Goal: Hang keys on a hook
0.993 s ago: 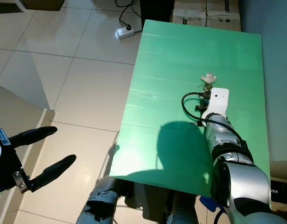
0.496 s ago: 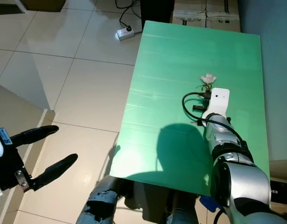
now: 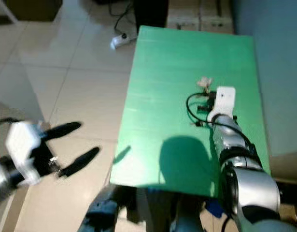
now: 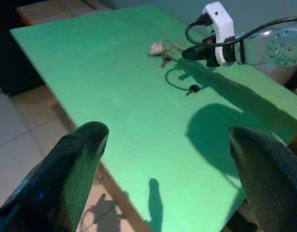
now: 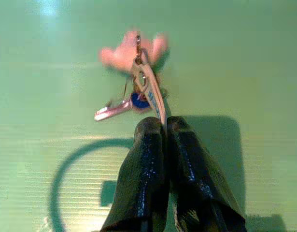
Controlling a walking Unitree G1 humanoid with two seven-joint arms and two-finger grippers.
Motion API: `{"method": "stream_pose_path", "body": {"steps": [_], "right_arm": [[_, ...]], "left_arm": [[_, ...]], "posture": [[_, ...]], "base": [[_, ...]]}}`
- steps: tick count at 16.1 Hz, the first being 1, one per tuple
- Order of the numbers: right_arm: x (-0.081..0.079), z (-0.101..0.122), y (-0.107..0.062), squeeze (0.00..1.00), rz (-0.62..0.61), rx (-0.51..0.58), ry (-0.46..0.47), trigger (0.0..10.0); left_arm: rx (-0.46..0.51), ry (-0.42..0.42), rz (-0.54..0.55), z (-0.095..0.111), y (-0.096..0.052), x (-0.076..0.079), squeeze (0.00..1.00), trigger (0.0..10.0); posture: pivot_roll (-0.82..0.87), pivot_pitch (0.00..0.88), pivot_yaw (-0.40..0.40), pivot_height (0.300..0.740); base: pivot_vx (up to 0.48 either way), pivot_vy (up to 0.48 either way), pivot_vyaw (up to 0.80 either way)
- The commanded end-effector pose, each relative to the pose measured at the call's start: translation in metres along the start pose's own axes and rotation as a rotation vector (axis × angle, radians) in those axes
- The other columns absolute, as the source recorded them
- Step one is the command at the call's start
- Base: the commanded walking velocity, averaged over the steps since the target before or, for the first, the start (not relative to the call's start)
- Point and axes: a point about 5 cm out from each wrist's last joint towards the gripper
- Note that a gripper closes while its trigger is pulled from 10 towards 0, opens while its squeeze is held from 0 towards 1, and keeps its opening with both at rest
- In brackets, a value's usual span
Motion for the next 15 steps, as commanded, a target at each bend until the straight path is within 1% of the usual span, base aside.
{"method": "stream_pose_path", "body": {"steps": [1,2,3,5,6,8,11,13,15], "right_arm": [[0.001,-0.002,-0.001,0.00,0.017,0.005,-0.020,0.0],[0.000,-0.002,-0.001,0.00,0.023,0.008,-0.028,0.0],[-0.006,-0.002,-0.002,0.00,0.045,0.029,-0.054,0.0],[-0.011,-0.008,-0.005,0.00,0.072,0.016,-0.069,0.0],[-0.015,-0.013,-0.007,0.00,0.087,0.009,-0.082,0.0],[-0.026,-0.031,-0.014,0.00,0.123,-0.022,-0.103,0.0],[-0.036,-0.049,-0.024,0.00,0.125,-0.055,-0.083,0.0],[-0.042,-0.055,-0.031,0.00,0.136,-0.067,-0.082,0.0],[-0.044,-0.058,-0.036,0.00,0.130,-0.070,-0.085,0.0]], "left_arm": [[-0.019,0.002,-0.019,-0.009,0.006,-0.001,0.00,10.0],[-0.014,0.001,-0.025,-0.010,0.008,-0.002,0.00,10.0],[0.004,-0.001,-0.025,-0.015,0.025,-0.008,0.00,10.0],[0.027,-0.013,-0.055,-0.017,0.038,-0.009,0.00,10.0],[0.033,-0.026,-0.076,-0.017,0.041,-0.008,0.00,10.0],[0.027,-0.056,-0.142,-0.020,0.043,-0.001,0.00,10.0],[0.006,-0.077,-0.205,-0.027,0.043,0.007,0.00,10.0],[-0.003,-0.085,-0.218,-0.030,0.042,0.007,0.00,10.0],[-0.002,-0.082,-0.197,-0.031,0.042,0.004,0.00,10.0]], "posture": [[0.05,0.179,0.106,0.740],[0.05,0.179,0.106,0.740],[-0.02,0.152,0.106,0.740],[-0.05,0.143,0.096,0.740],[-0.05,0.141,0.092,0.740],[-0.06,0.136,0.090,0.740],[-0.06,0.132,0.096,0.740],[-0.06,0.132,0.095,0.740],[-0.06,0.134,0.094,0.740]], "base": [[0.000,0.000,0.00],[0.000,0.000,0.00],[0.000,0.000,0.00],[0.000,0.000,0.00],[0.000,0.000,0.00],[0.000,0.000,0.00],[0.000,0.000,0.00],[0.000,0.000,0.00],[0.000,0.000,0.00]]}}
Point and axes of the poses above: a point about 5 cm out from each wrist's last joint towards the gripper, its own y axis pointing out of the wrist towards the gripper, its own z axis along the axis of the wrist's last joint, x = y × z, and after that the axes turned 5 degrees about -y, right-handed
